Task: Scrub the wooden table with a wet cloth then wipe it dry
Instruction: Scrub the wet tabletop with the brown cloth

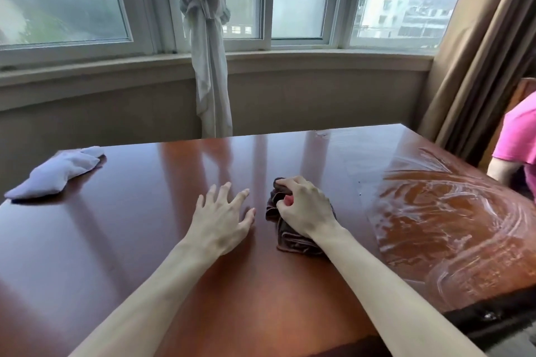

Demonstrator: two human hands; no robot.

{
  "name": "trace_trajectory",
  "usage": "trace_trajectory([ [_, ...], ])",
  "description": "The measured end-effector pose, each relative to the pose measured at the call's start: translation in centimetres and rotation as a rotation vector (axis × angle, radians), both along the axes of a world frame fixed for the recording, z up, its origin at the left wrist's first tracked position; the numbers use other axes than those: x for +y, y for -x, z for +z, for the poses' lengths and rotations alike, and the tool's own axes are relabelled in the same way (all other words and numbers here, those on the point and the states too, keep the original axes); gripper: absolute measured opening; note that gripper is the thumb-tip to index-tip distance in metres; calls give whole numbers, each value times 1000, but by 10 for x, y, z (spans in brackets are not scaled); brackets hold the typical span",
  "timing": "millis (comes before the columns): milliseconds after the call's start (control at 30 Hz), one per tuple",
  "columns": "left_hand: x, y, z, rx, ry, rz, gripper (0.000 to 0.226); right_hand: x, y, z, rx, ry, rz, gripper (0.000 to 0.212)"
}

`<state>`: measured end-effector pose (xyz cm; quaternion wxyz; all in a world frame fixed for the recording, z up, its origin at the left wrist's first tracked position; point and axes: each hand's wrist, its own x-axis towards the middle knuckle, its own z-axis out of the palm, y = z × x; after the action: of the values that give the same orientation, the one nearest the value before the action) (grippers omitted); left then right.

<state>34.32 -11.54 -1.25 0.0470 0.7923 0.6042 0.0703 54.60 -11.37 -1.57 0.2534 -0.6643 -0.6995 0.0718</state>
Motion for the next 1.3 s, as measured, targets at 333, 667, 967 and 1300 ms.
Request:
trace_trajectory([
  [333,63,-35,-35,-46,-33,84,64,198,-21,14,104,97,-106,47],
  [667,60,-34,-29,-54,6,81,69,164,-37,41,6,-189,-113,29],
  [967,58,-33,-24,-56,35,66,63,35,-25,17,-72,211,19,71],
  [1300,62,-33,-32,-76,-25,65,63,163,-47,70,-21,-262,-248,51],
])
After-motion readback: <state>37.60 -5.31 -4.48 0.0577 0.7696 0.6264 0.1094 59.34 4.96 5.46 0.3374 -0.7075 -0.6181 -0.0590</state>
